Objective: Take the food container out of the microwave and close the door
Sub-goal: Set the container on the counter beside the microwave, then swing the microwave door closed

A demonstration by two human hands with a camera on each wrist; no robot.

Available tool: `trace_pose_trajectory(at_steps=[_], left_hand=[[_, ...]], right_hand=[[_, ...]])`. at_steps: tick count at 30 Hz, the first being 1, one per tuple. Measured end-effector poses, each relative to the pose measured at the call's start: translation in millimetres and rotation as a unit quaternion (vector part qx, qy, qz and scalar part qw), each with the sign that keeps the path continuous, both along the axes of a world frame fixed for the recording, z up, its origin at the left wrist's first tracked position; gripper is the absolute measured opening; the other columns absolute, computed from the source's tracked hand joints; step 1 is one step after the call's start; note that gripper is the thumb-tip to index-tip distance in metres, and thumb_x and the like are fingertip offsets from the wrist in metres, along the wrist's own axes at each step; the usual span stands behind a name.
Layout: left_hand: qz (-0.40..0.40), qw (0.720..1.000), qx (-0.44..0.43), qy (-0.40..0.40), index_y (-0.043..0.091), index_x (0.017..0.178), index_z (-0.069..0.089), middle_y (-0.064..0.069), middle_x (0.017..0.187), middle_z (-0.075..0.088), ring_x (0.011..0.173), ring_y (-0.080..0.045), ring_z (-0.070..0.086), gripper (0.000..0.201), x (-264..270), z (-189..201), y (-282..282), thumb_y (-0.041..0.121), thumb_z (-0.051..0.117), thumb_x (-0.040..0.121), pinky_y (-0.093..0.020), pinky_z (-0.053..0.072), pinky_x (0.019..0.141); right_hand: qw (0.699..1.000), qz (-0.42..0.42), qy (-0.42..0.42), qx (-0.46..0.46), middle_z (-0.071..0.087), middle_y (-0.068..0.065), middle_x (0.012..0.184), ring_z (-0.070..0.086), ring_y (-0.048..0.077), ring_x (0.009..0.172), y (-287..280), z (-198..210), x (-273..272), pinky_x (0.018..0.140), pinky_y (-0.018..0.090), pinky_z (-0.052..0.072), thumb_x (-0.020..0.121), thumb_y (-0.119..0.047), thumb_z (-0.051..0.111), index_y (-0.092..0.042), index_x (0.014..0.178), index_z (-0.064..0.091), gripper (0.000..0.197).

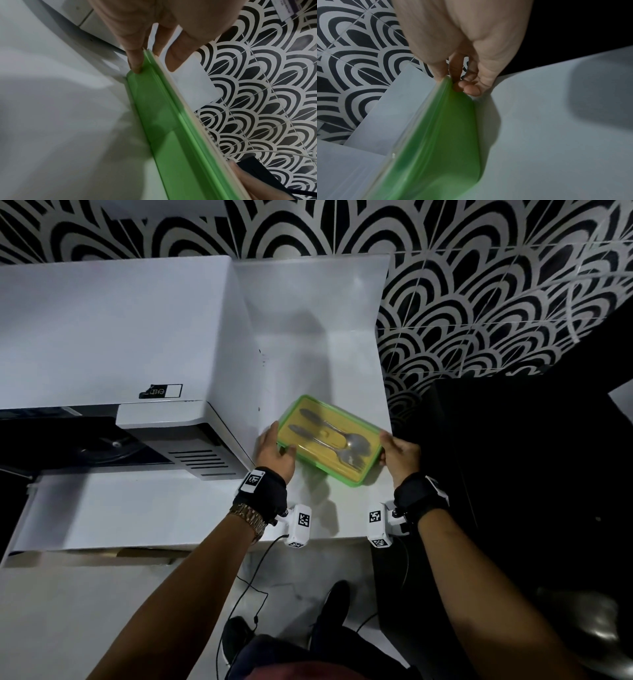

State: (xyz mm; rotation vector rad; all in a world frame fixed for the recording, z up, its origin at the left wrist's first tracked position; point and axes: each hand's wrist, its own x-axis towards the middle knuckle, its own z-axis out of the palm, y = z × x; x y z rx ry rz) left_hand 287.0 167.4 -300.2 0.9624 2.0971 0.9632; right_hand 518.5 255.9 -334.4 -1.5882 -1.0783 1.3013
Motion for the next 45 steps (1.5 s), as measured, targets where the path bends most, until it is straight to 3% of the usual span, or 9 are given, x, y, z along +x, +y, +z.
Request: trace_pose_trajectory(at_steps=[6, 10, 13, 17, 21, 27, 32, 36, 45], left_hand=[[0.002, 1.0, 0.011, -0.013, 0.021, 0.15, 0.026, -0.009, 0.159, 0.024, 0.147, -0.024, 0.024, 0.07, 3, 4, -4, 0.019, 0.06, 0.089, -0.031, 0.025, 0.118], [-0.021, 0.999, 0.039, -0.026, 0.029, 0.151, 0.02, -0.004, 0.163, 0.016, 0.15, -0.02, 0.017, 0.084, 1, 0, -16, 0.03, 0.066, 0.081, -0.048, 0.031, 0.118], [-0.047, 0.997, 0.044, -0.037, 0.034, 0.15, 0.016, 0.0, 0.163, 0.013, 0.151, -0.018, 0.015, 0.09, -1, -2, -30, 0.04, 0.067, 0.076, -0.051, 0.028, 0.119], [-0.058, 0.995, 0.059, -0.06, 0.034, 0.151, 0.018, 0.001, 0.162, 0.018, 0.148, -0.018, 0.023, 0.09, -2, 6, -51, 0.042, 0.066, 0.075, -0.05, 0.031, 0.117], [-0.048, 0.988, 0.095, -0.107, 0.029, 0.15, 0.024, 0.003, 0.159, 0.027, 0.138, -0.009, 0.034, 0.079, -6, 18, -80, 0.023, 0.067, 0.084, -0.039, 0.036, 0.113], [-0.071, 0.987, 0.095, -0.11, 0.032, 0.147, 0.03, 0.004, 0.152, 0.042, 0.137, -0.008, 0.039, 0.072, -27, 25, -129, 0.026, 0.066, 0.085, -0.033, 0.041, 0.109], [-0.047, 0.99, 0.085, -0.101, 0.031, 0.146, 0.033, 0.005, 0.151, 0.042, 0.136, -0.008, 0.04, 0.07, -62, 19, -179, 0.026, 0.067, 0.085, -0.028, 0.044, 0.103], [-0.014, 0.991, 0.08, -0.103, 0.032, 0.146, 0.032, 0.008, 0.149, 0.043, 0.134, -0.005, 0.042, 0.07, -97, 17, -225, 0.03, 0.067, 0.085, -0.018, 0.042, 0.098], [0.055, 0.992, 0.064, -0.089, 0.027, 0.146, 0.032, 0.007, 0.137, 0.054, 0.127, -0.004, 0.049, 0.072, -171, 18, -324, 0.025, 0.069, 0.084, -0.017, 0.043, 0.097]], right_hand=[[1.0, 0.003, -0.006, -0.003, 0.049, 0.002, 0.058, 0.046, 0.007, 0.048, -3, 0, 2, 0.049, 0.018, 0.046, 0.102, -0.023, 0.058, 0.004, 0.109, 0.072, 0.032], [0.998, -0.012, -0.022, 0.059, 0.068, 0.012, 0.091, 0.062, 0.018, 0.083, -11, 6, 6, 0.079, 0.026, 0.055, 0.1, -0.016, 0.06, 0.004, 0.112, 0.069, 0.025], [0.99, -0.02, -0.06, 0.13, 0.068, 0.012, 0.098, 0.062, 0.016, 0.084, -22, 16, 9, 0.072, 0.006, 0.049, 0.099, -0.013, 0.062, 0.002, 0.113, 0.068, 0.022], [0.97, -0.001, -0.128, 0.206, 0.07, 0.01, 0.099, 0.065, 0.025, 0.087, -38, 29, 4, 0.074, 0.031, 0.053, 0.095, -0.019, 0.061, -0.012, 0.105, 0.072, 0.016], [0.95, 0.037, -0.136, 0.278, 0.065, 0.007, 0.095, 0.06, 0.019, 0.082, -63, 50, -26, 0.068, 0.015, 0.045, 0.094, -0.015, 0.061, -0.008, 0.099, 0.073, 0.015], [0.948, 0.12, -0.112, 0.273, 0.069, 0.011, 0.092, 0.06, 0.02, 0.079, -119, 47, -84, 0.064, 0.014, 0.043, 0.093, -0.019, 0.059, -0.008, 0.095, 0.073, 0.018], [0.954, 0.173, -0.084, 0.231, 0.068, -0.003, 0.089, 0.058, -0.002, 0.079, -167, 45, -128, 0.065, 0.007, 0.042, 0.095, -0.005, 0.064, -0.019, 0.093, 0.072, 0.016], [0.941, 0.22, -0.076, 0.245, 0.069, -0.013, 0.09, 0.061, 0.008, 0.082, -201, 44, -168, 0.067, 0.007, 0.042, 0.093, -0.004, 0.065, -0.019, 0.091, 0.072, 0.017], [0.887, 0.345, -0.045, 0.303, 0.072, -0.002, 0.096, 0.064, 0.014, 0.089, -273, 66, -281, 0.072, 0.02, 0.049, 0.094, -0.008, 0.066, -0.01, 0.097, 0.075, 0.01]])
